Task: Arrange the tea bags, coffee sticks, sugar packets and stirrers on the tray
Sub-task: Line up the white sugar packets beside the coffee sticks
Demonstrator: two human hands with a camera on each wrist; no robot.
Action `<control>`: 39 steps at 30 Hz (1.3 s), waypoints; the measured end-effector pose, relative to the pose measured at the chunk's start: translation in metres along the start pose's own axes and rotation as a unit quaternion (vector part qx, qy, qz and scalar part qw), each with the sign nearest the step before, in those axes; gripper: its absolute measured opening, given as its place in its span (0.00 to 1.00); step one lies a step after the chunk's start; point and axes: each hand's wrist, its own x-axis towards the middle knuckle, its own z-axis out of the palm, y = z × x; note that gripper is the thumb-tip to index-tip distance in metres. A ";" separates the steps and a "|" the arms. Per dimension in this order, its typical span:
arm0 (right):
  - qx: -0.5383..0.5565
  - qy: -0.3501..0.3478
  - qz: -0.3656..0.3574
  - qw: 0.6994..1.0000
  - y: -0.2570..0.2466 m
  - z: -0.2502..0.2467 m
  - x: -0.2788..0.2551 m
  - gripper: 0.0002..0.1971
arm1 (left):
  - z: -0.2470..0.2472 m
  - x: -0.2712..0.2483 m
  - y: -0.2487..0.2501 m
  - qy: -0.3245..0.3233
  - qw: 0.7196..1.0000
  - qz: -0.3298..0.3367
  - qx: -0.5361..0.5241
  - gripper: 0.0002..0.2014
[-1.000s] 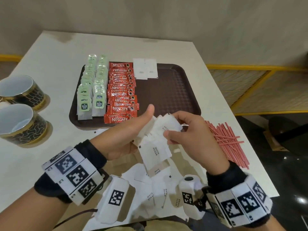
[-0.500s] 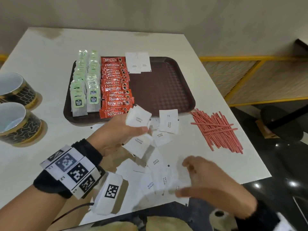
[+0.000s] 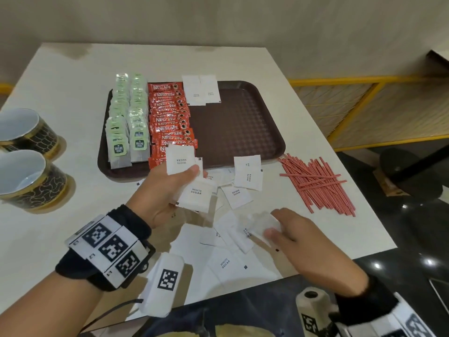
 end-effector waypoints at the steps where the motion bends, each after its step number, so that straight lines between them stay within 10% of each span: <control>1: 0.011 -0.023 -0.017 1.000 -0.005 0.000 0.000 0.05 | -0.002 0.000 0.001 0.006 1.000 0.002 -0.006 0.18; 9: -0.152 -0.055 0.020 0.987 -0.030 0.049 0.026 0.17 | -0.007 -0.004 0.004 -0.005 0.999 0.015 -0.037 0.18; 19: -0.007 -0.030 0.043 0.999 -0.038 0.057 0.045 0.33 | -0.022 -0.005 0.002 0.019 0.996 0.028 -0.082 0.14; 28: -0.008 -0.049 -0.017 0.999 -0.048 0.052 0.046 0.19 | -0.025 -0.004 0.001 0.002 0.997 0.050 -0.063 0.06; 35: 0.143 0.067 -0.028 0.987 -0.040 0.027 0.045 0.03 | -0.033 -0.006 0.004 0.010 0.995 0.044 -0.089 0.09; 39: 0.332 0.089 -0.063 0.937 -0.054 0.001 0.048 0.12 | -0.028 -0.010 0.005 0.002 0.994 0.035 -0.102 0.09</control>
